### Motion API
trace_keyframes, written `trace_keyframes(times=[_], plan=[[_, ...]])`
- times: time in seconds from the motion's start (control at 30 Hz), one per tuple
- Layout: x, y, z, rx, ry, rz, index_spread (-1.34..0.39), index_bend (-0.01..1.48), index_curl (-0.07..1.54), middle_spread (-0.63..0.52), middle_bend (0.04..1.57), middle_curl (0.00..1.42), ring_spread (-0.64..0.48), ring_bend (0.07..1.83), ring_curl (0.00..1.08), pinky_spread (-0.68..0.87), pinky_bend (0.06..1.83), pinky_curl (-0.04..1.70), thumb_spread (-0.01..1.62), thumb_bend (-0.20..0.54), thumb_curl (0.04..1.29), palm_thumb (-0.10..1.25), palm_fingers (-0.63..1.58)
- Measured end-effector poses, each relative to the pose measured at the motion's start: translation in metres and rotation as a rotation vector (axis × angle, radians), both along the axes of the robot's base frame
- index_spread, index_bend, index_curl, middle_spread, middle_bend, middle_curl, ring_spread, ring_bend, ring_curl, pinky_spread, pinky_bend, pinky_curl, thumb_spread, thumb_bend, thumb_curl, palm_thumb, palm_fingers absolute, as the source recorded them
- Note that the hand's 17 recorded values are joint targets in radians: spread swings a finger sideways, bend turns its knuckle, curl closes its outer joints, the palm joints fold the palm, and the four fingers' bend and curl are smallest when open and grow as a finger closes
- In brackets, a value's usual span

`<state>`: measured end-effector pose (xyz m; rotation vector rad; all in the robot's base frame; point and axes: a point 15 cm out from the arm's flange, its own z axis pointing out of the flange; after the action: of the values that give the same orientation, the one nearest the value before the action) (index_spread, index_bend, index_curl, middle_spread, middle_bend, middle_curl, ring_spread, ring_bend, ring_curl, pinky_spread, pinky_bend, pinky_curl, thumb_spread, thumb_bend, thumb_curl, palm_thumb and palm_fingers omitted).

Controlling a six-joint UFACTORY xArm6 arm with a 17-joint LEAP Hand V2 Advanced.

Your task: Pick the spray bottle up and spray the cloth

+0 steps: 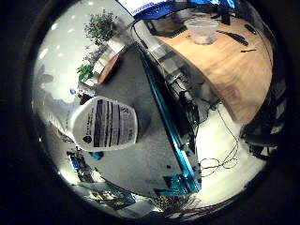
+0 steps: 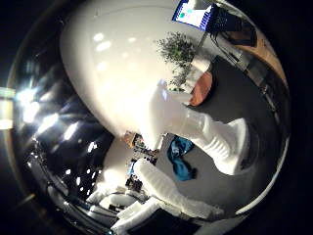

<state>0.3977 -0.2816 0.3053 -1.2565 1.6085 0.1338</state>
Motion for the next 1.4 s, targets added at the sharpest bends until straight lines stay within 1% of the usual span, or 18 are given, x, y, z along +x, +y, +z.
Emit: trace_keyframes(times=[0.1,0.3,0.67,0.77,0.93,1.07,1.2,1.27,1.4], plan=[[0.009,0.012,0.005,0.029,-0.042,0.026,-0.21,0.15,0.27,0.12,0.33,0.34,0.16,0.38,0.24,0.37,0.43,0.27,1.12,-0.014,0.25,0.34,0.17],[0.020,0.034,0.003,0.042,-0.045,0.083,-0.21,0.15,0.27,0.12,0.32,0.34,0.16,0.37,0.24,0.37,0.43,0.27,1.11,-0.020,0.26,0.39,0.17],[0.031,0.055,-0.006,0.062,-0.036,0.131,-0.19,0.16,0.27,0.14,0.31,0.34,0.16,0.38,0.24,0.36,0.42,0.28,1.11,-0.019,0.27,0.43,0.19],[0.028,0.064,-0.016,0.086,-0.020,0.136,-0.18,0.15,0.27,0.13,0.33,0.35,0.14,0.41,0.24,0.36,0.42,0.28,1.10,-0.021,0.27,0.44,0.24],[0.026,0.072,-0.024,0.099,-0.018,0.150,-0.15,0.16,0.27,0.08,0.38,0.37,0.10,0.48,0.26,0.34,0.39,0.26,1.10,-0.020,0.28,0.46,0.34],[0.023,0.079,-0.032,0.118,-0.007,0.154,-0.16,0.17,0.28,0.04,0.43,0.39,0.06,0.56,0.27,0.26,0.39,0.25,1.10,-0.021,0.28,0.48,0.44],[0.022,0.090,-0.032,0.135,-0.009,0.183,-0.21,0.20,0.32,-0.05,0.53,0.43,-0.01,0.71,0.30,0.18,0.36,0.22,1.11,-0.017,0.28,0.51,0.63],[0.018,0.097,-0.035,0.156,-0.008,0.191,-0.22,0.20,0.33,-0.08,0.57,0.45,-0.05,0.75,0.32,0.14,0.37,0.20,1.12,-0.012,0.29,0.53,0.71],[0.021,0.100,-0.032,0.174,-0.042,0.181,-0.28,0.24,0.39,-0.13,0.65,0.50,-0.11,0.83,0.35,0.02,0.45,0.18,1.13,-0.011,0.31,0.60,0.87]])
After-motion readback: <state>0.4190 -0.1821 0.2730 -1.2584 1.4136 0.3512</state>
